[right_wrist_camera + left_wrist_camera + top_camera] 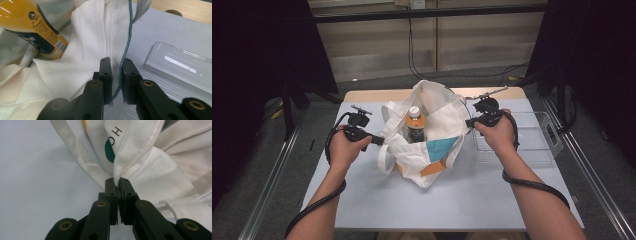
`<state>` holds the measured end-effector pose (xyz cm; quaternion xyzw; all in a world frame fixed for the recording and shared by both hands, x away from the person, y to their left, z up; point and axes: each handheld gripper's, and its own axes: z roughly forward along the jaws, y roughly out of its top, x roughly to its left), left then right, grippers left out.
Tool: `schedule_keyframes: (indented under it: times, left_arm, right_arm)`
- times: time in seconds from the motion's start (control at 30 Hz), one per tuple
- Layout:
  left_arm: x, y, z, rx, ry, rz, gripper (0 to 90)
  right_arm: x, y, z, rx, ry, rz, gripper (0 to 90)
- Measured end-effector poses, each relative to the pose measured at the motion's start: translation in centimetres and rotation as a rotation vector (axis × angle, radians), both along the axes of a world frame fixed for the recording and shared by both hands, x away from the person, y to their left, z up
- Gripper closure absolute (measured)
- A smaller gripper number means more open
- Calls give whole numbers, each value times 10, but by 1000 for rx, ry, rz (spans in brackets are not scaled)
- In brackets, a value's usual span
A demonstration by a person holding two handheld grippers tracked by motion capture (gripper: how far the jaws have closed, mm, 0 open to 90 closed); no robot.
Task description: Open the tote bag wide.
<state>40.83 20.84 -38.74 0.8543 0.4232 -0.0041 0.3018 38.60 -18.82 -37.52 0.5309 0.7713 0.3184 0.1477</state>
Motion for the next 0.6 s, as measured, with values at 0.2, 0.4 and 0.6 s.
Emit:
schedule_keyframes:
  times: [0.2, 0.4, 0.6]
  left_arm:
    - [1, 4, 10, -5, -15, -6, 745]
    - [1, 3, 20, -30, -43, 20, 666]
    - [2, 0, 37, -37, -94, -2, 531]
  right_arm:
    - [1, 3, 6, -9, -21, 7, 727]
    - [2, 5, 10, -8, -32, 16, 697]
    - [3, 9, 15, 1, -36, 23, 702]
